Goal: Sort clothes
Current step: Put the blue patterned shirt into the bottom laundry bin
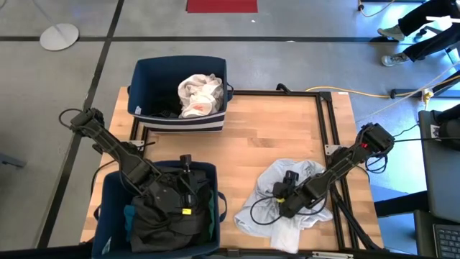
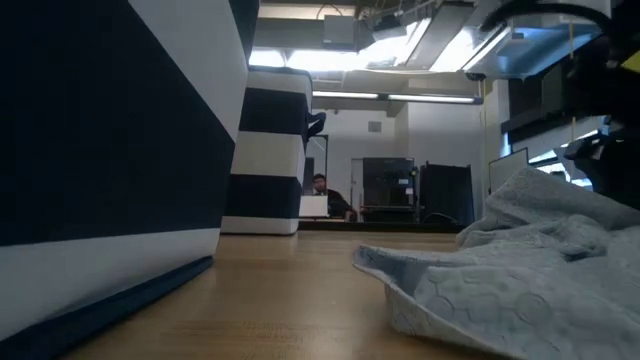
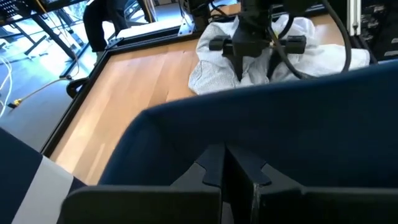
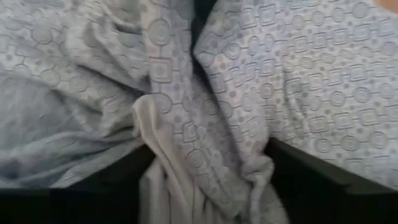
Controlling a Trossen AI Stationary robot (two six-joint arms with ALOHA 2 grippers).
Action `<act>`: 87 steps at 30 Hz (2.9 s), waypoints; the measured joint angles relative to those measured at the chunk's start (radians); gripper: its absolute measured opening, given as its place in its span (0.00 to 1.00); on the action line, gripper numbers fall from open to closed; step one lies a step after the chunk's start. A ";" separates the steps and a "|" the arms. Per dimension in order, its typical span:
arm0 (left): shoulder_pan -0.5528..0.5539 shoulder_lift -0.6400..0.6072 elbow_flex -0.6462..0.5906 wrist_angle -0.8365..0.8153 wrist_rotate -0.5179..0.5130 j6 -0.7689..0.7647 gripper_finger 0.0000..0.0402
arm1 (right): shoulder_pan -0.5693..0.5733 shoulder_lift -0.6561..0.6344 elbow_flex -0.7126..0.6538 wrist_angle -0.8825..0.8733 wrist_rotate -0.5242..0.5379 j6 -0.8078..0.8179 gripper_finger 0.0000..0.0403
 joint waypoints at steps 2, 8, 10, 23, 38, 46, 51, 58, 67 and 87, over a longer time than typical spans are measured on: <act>0.000 0.000 -0.010 -0.002 0.000 -0.002 0.00 | -0.002 0.001 0.000 -0.022 0.005 0.001 0.58; 0.000 0.000 -0.017 0.004 0.000 -0.002 0.00 | -0.025 0.002 0.000 -0.060 0.018 -0.003 0.21; 0.000 0.000 -0.018 0.003 0.000 0.000 0.00 | -0.027 0.002 0.000 -0.077 0.032 -0.004 0.14; 0.000 0.000 -0.017 0.002 0.000 0.011 0.00 | -0.033 -0.008 0.040 -0.240 0.194 -0.032 0.13; -0.003 -0.104 -0.016 0.004 0.000 0.055 0.00 | -0.033 -0.074 0.426 -0.587 0.451 -0.168 0.13; -0.003 -0.271 -0.015 0.005 -0.001 0.110 0.00 | -0.033 -0.075 0.686 -0.666 0.632 -0.335 0.13; -0.002 -0.354 -0.015 0.001 -0.046 0.145 0.00 | -0.040 -0.076 0.837 -0.659 0.730 -0.478 0.13; 0.013 -0.420 -0.015 -0.001 -0.075 0.192 0.00 | -0.057 -0.077 1.003 -0.489 0.804 -0.784 0.13; 0.086 -0.476 -0.015 -0.001 -0.077 0.226 0.00 | -0.122 -0.077 1.056 0.005 0.615 -1.252 0.13; 0.277 -0.515 -0.015 -0.003 -0.076 0.320 0.00 | -0.328 0.054 1.057 0.692 -0.159 -1.360 0.14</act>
